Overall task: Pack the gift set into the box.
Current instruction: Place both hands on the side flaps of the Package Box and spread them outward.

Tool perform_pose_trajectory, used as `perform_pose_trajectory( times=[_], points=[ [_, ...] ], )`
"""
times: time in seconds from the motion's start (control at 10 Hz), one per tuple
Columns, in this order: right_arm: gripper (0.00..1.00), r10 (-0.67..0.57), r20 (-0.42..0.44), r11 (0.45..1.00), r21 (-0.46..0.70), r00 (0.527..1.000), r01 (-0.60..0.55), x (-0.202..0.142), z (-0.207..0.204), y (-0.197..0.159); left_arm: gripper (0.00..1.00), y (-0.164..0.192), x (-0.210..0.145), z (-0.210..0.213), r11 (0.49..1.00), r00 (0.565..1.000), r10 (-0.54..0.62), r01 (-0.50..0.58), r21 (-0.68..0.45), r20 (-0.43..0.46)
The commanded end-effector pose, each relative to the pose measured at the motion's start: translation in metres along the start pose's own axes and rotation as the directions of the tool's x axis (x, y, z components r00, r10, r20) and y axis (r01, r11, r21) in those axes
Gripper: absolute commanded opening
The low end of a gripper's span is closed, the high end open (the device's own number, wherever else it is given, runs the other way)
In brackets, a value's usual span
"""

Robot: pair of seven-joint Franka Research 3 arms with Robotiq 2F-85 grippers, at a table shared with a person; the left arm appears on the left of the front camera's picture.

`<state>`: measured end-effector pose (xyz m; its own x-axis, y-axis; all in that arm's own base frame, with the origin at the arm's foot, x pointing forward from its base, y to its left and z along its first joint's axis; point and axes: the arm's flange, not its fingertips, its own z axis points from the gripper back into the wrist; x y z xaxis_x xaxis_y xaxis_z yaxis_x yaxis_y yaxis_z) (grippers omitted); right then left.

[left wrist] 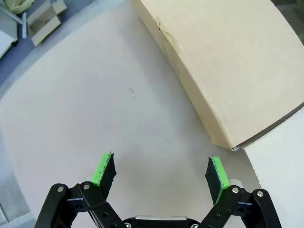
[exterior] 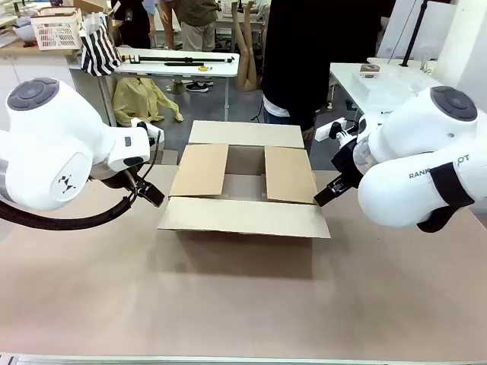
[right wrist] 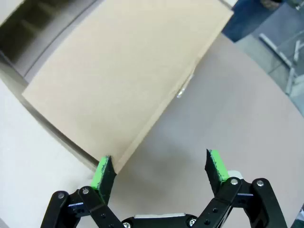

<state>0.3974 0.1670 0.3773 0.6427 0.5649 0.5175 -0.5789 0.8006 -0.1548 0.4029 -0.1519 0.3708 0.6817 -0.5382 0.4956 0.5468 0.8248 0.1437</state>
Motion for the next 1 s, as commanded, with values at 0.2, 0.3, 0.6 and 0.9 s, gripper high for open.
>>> perform_pose_trajectory(
  times=[0.2, 0.3, 0.6, 0.9],
  points=[
    [1.00, 0.000, 0.000, 1.000, 0.000, 1.000, 0.000, 0.0000, 0.0000, 0.0000, 1.00, -0.0001, 0.0000, 0.0000, 1.000, 1.000, 0.000, 0.000, 0.000, 0.000],
    [1.00, 0.000, 0.000, 1.000, 0.000, 1.000, 0.000, 0.0000, 0.0000, 0.0000, 1.00, -0.0001, 0.0000, 0.0000, 1.000, 1.000, 0.000, 0.000, 0.000, 0.000],
    [1.00, 0.000, 0.000, 1.000, 0.000, 1.000, 0.000, 0.0000, 0.0000, 0.0000, 1.00, -0.0001, 0.0000, 0.0000, 1.000, 1.000, 0.000, 0.000, 0.000, 0.000],
    [1.00, 0.000, 0.000, 1.000, 0.000, 1.000, 0.000, 0.0000, 0.0000, 0.0000, 1.00, -0.0001, 0.0000, 0.0000, 1.000, 1.000, 0.000, 0.000, 0.000, 0.000]
  ],
)
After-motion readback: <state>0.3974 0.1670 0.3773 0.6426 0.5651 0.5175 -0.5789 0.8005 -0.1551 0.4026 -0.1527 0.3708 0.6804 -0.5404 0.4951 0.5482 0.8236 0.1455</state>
